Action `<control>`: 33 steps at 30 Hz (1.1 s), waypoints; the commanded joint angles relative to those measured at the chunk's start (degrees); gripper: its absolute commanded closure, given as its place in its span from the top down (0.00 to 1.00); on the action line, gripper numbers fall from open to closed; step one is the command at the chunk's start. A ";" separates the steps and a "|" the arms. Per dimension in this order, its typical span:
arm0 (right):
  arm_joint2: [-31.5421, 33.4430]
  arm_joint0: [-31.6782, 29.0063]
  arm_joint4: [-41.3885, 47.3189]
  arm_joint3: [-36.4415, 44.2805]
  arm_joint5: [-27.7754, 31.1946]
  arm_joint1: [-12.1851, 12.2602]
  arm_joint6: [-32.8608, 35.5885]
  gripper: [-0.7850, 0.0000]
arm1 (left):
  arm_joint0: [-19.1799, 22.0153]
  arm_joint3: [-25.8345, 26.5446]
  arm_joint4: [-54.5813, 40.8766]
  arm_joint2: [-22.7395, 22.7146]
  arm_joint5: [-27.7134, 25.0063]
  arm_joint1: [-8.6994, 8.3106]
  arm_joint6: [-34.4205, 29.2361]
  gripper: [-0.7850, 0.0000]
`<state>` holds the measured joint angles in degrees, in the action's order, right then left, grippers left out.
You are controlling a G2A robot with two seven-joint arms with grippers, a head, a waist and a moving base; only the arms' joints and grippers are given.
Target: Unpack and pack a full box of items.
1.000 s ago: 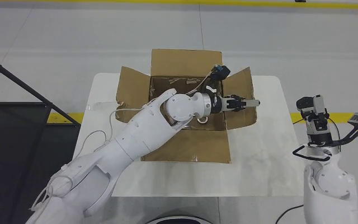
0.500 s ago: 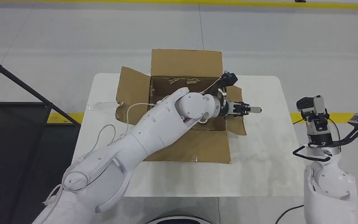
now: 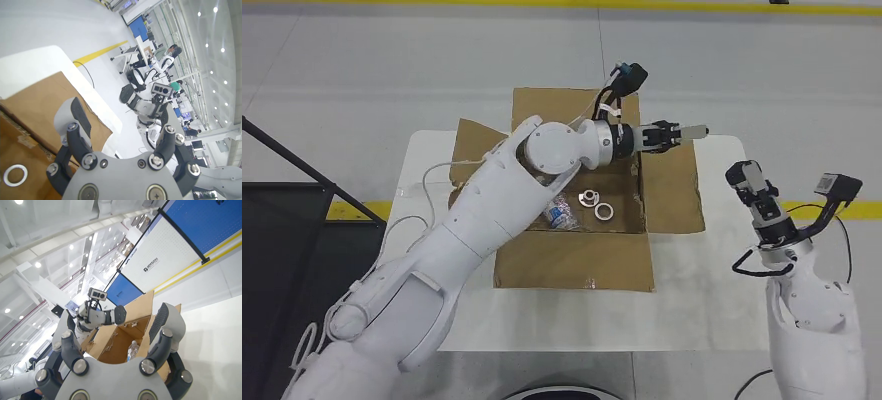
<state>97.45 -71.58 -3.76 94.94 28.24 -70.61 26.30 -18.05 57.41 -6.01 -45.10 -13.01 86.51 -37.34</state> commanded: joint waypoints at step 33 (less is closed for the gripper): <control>-17.77 11.04 -7.53 -10.25 -11.67 0.05 9.87 1.00 | -46.74 52.38 5.03 -45.88 -3.68 -13.49 -5.01 1.00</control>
<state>79.84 -60.71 -11.33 84.78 16.61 -70.56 36.35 -64.59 109.80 -0.66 -90.78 -16.63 73.11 -42.45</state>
